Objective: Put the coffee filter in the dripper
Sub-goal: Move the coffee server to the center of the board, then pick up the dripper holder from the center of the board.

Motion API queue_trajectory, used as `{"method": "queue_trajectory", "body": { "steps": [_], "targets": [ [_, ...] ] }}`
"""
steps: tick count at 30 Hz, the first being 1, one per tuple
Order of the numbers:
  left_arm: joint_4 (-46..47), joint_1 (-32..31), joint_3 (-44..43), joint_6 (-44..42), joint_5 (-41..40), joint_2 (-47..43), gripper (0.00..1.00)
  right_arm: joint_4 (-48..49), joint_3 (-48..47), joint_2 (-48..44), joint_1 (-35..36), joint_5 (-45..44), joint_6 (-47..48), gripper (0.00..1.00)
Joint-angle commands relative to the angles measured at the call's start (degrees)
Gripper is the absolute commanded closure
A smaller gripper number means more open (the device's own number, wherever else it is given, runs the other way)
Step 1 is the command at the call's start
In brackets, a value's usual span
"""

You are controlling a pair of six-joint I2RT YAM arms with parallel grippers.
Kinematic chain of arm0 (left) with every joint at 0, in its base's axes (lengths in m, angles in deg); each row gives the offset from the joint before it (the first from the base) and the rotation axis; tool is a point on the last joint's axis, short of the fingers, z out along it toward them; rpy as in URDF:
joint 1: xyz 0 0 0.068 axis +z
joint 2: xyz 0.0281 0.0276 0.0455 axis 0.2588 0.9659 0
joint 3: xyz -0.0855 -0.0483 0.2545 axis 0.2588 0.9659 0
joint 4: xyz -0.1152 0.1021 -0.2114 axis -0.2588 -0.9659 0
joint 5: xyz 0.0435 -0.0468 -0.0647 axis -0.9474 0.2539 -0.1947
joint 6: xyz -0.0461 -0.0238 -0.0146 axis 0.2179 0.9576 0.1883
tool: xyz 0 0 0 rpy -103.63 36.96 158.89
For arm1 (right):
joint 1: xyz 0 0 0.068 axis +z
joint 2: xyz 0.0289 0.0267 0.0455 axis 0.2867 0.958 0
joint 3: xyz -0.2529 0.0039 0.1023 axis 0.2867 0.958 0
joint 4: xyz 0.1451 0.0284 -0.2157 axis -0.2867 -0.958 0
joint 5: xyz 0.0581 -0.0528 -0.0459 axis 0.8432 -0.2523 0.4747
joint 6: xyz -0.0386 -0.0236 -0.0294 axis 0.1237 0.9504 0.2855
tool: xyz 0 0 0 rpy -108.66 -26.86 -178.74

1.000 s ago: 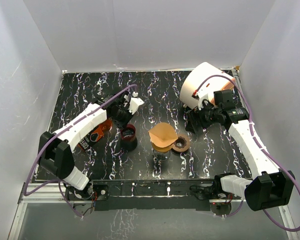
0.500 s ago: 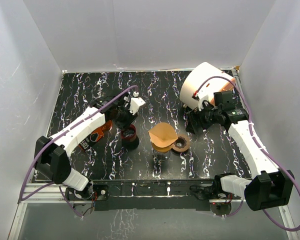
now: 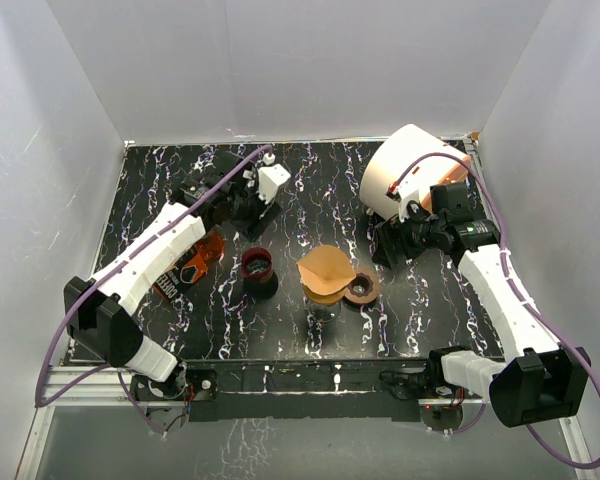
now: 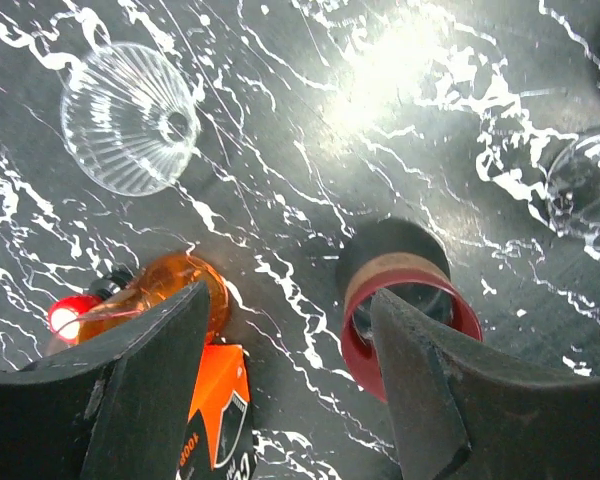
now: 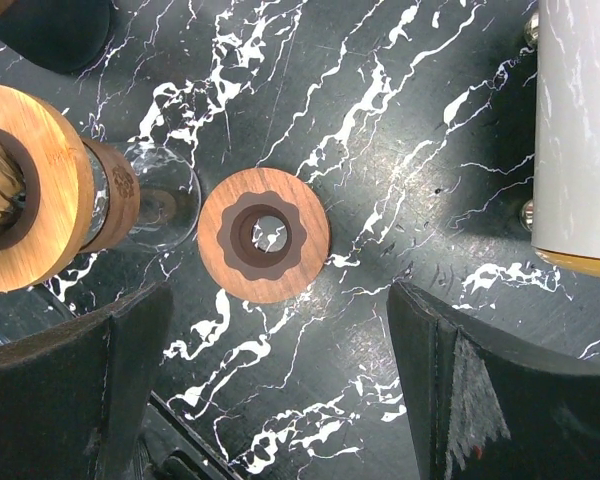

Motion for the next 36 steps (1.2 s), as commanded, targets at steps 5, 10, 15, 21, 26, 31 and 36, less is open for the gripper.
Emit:
{"method": "queue_trajectory", "body": {
  "steps": [5, 10, 15, 21, 26, 31, 36],
  "targets": [
    [0.1, 3.0, -5.4, 3.7, 2.1, 0.7, 0.31, 3.7, 2.0, -2.2, -0.5, 1.2, 0.7, 0.13],
    [0.9, 4.8, -4.6, 5.1, 3.2, -1.0, 0.26, 2.6, 1.9, 2.2, -0.1, 0.8, 3.1, 0.17],
    [1.3, 6.7, -3.5, 5.4, 3.6, -2.7, 0.24, 4.2, 2.7, 6.2, 0.5, -2.3, 5.7, 0.20],
    [1.3, 9.2, -3.0, 5.4, 5.4, -3.9, 0.24, 6.8, 4.1, 11.2, 3.1, -5.1, 5.8, 0.22],
    [1.6, 11.0, -2.1, 5.5, 6.0, -5.3, 0.23, 8.5, 5.2, 15.0, 6.7, -7.6, 4.6, 0.22],
    [1.7, 12.1, -1.8, 5.6, 6.6, -6.5, 0.23, 11.2, 6.7, 17.5, 9.7, -11.5, 3.7, 0.23],
    [1.9, 12.8, -1.2, 5.6, 7.0, -7.1, 0.23, 13.0, 6.9, 20.6, 11.8, -13.8, 2.2, 0.28]
  ]
}}
